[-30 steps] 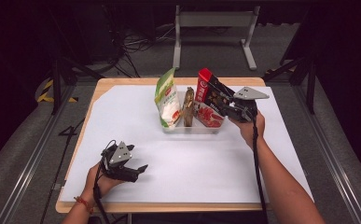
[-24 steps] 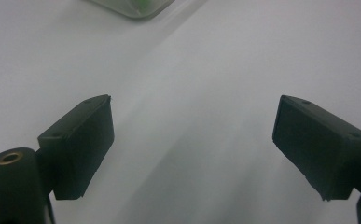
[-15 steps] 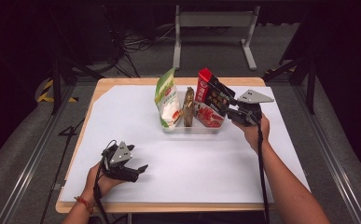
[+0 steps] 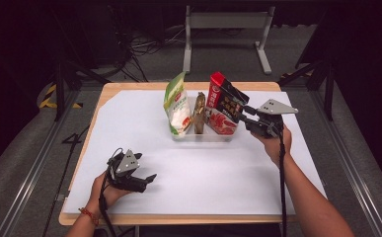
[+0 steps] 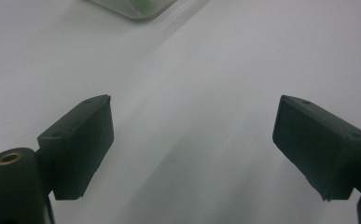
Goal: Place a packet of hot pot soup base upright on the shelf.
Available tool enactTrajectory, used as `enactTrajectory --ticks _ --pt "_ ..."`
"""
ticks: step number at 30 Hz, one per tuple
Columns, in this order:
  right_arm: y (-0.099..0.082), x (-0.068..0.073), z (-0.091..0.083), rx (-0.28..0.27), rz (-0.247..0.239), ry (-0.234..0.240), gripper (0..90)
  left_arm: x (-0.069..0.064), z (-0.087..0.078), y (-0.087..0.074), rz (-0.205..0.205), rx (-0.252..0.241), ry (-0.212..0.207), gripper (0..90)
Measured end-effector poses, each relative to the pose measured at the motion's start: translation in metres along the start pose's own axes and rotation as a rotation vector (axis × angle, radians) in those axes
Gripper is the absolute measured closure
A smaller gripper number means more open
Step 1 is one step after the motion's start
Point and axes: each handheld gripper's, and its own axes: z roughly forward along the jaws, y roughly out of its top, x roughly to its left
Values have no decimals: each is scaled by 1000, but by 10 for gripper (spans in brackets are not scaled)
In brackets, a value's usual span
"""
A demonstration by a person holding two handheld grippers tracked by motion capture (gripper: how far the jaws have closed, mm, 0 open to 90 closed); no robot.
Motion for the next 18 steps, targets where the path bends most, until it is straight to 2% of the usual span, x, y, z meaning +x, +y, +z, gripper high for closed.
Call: enactTrajectory --ticks 3,7,18 --pt "0 1 -5 1 -19 8 569 0 0 0 -2 -4 -2 130" --pt "-3 2 -11 3 -38 3 558 1 0 0 1 -8 0 130" --pt "-14 0 -25 20 -56 5 495 1 0 0 1 -7 2 130"
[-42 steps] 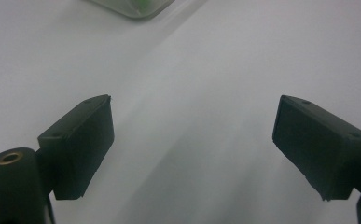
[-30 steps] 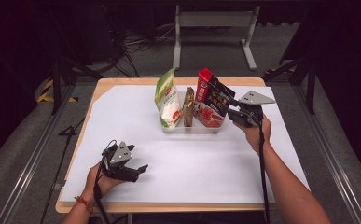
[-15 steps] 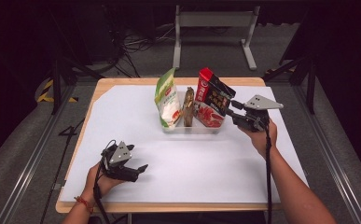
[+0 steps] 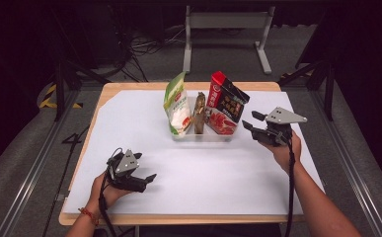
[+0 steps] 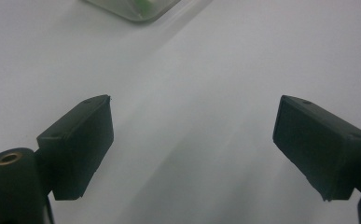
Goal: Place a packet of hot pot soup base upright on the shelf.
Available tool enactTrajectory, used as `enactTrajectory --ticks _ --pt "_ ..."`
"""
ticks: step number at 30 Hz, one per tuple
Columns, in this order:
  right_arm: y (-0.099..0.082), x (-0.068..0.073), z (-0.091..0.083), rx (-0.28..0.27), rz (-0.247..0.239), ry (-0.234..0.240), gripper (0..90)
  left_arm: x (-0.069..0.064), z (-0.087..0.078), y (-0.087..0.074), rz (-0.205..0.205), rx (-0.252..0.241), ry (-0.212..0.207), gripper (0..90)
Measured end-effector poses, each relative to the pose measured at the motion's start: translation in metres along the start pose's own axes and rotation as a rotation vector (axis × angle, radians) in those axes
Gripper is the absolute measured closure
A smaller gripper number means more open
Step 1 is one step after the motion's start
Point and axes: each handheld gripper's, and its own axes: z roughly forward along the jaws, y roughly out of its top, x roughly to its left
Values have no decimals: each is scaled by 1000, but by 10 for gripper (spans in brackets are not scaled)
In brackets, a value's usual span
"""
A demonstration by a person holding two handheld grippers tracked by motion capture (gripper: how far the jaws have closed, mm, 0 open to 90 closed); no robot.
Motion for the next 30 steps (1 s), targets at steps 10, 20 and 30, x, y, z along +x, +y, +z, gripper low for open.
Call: enactTrajectory --ticks 10,20,30 --pt "-10 4 -11 25 -30 12 428 0 0 0 1 3 3 130" --pt "-26 11 -20 61 -57 -1 266 -1 1 0 3 8 6 130" --pt "-41 10 -30 94 -66 6 256 -1 1 0 2 9 4 130"
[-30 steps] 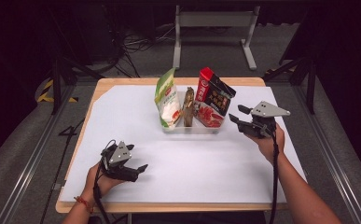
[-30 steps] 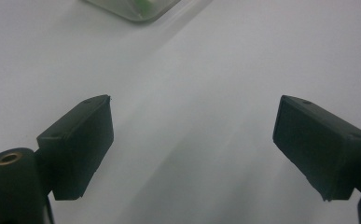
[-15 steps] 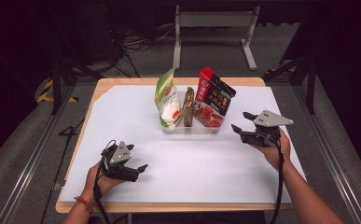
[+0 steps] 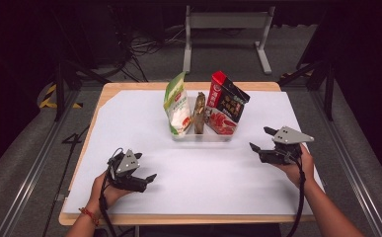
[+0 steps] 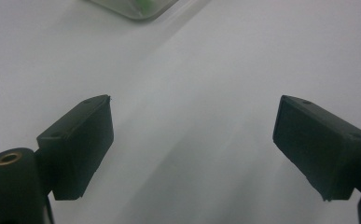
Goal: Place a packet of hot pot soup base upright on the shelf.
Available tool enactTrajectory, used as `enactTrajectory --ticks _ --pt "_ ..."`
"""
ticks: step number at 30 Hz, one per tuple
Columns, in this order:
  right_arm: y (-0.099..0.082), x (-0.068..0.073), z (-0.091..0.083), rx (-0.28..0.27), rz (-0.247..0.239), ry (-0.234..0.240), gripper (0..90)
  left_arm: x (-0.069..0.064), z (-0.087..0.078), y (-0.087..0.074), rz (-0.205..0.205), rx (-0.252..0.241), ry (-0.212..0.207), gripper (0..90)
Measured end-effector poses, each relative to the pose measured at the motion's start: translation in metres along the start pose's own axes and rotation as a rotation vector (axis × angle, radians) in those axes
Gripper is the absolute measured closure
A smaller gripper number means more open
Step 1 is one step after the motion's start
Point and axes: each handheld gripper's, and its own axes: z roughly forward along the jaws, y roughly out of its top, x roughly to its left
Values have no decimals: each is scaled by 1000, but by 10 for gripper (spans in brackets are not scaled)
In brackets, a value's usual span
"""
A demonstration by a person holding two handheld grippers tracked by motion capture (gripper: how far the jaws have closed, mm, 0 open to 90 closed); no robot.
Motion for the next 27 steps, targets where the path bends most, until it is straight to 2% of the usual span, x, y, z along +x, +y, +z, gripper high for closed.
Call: enactTrajectory --ticks 6,16,27 --pt "-10 2 -9 4 -24 -14 237 0 0 0 -1 -3 -2 129" --pt "-28 2 -26 -9 -33 -23 213 -1 1 1 1 0 -5 128" --pt "-44 7 -37 24 -52 -28 182 -1 1 1 -3 -1 -7 128"
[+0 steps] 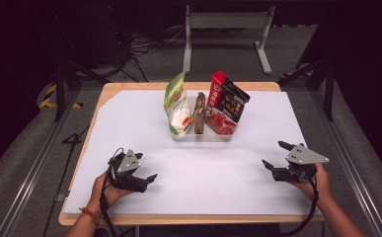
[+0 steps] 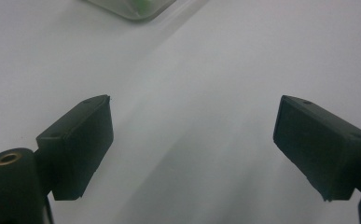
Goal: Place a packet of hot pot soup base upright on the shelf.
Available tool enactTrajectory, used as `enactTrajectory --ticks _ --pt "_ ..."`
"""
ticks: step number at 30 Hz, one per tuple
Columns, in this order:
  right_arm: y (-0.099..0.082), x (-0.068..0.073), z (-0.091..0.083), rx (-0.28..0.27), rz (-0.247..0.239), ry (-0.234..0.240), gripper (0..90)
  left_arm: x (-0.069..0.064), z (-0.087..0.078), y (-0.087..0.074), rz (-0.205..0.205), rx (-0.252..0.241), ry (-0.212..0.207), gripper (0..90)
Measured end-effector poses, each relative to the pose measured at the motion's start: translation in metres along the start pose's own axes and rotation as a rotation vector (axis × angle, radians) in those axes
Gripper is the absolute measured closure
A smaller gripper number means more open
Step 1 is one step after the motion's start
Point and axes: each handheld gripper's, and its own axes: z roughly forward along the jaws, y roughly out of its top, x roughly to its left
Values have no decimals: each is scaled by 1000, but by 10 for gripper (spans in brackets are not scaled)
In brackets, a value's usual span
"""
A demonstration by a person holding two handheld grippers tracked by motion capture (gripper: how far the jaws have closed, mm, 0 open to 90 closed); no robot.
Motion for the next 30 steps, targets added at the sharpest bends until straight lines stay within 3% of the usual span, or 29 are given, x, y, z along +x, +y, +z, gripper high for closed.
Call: enactTrajectory --ticks 15,30 --pt "-29 11 -13 9 -6 3 178 -1 0 0 0 0 -4 126" --pt "-53 9 -34 -6 78 -23 186 -3 0 1 7 -9 -12 126"
